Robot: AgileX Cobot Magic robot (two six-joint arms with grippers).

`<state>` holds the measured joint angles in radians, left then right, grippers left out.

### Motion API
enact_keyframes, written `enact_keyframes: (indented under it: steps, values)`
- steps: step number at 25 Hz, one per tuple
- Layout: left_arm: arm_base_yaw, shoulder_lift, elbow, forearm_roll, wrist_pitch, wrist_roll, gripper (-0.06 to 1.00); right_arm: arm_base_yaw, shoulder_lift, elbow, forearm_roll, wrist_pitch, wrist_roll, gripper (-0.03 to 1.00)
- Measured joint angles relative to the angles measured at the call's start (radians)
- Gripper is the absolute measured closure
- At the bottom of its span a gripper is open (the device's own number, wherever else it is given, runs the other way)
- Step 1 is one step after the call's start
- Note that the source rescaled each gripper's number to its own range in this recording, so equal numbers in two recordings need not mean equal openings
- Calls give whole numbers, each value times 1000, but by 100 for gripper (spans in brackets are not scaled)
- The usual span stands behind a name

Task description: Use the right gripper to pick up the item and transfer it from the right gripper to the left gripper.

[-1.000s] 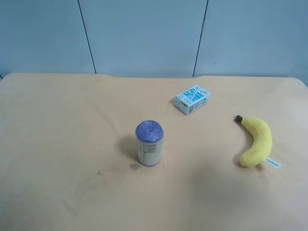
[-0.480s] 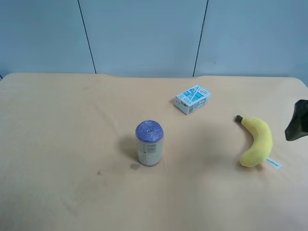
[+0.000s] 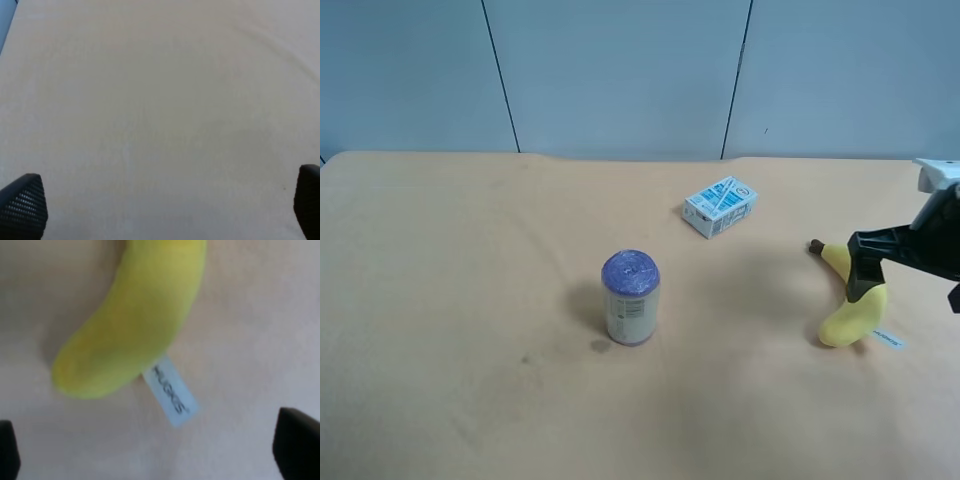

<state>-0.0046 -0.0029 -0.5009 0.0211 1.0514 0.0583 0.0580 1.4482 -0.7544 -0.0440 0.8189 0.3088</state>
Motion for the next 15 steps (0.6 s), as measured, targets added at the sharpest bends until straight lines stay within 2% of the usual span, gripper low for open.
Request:
enact_keyframes:
  steps: [10, 15]
  values:
    - [0, 0, 0, 0, 0, 0, -6, 0, 182, 0, 31, -189, 16, -3]
    - [0, 0, 0, 0, 0, 0, -6, 0, 264, 0, 59, -236, 17, -3]
